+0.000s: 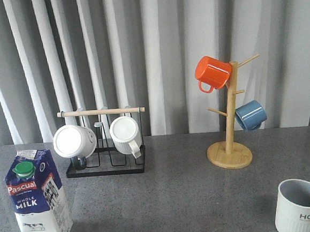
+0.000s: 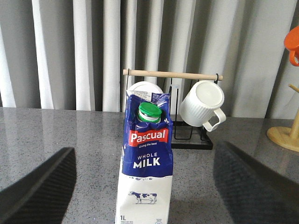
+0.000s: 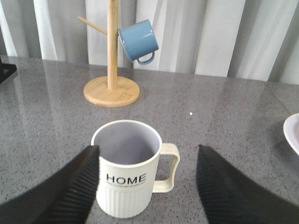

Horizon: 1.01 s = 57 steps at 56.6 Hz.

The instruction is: Place milk next to cup

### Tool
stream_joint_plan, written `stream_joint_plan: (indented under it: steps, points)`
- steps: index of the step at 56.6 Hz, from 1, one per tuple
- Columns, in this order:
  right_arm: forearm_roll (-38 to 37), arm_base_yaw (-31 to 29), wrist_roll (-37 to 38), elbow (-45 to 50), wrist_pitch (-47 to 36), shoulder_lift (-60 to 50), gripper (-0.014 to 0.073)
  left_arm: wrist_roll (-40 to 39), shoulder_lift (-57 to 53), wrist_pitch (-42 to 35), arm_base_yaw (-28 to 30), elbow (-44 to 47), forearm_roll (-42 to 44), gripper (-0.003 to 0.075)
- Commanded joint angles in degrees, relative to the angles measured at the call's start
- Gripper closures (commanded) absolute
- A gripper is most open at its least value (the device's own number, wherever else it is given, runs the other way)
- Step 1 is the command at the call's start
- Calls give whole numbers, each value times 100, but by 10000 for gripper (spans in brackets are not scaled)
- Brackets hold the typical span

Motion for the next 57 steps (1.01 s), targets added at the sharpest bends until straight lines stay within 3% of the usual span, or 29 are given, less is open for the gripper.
stream_joint_plan:
  steps: [1, 10, 34, 57]
  points:
    - [-1, 3, -53, -212, -659, -20, 82, 1, 38, -361, -34, -189, 1, 108]
    - [-1, -145, -297, -51, -899, 124, 83, 1, 38, -189, -34, -189, 1, 139]
    - [25, -219, -521, 811, -2469, 821, 83, 6, 38, 46, -433, -189, 1, 177]
    - [25, -219, -724, 811, -2325, 1036, 83, 6, 38, 46, -428, -189, 1, 177]
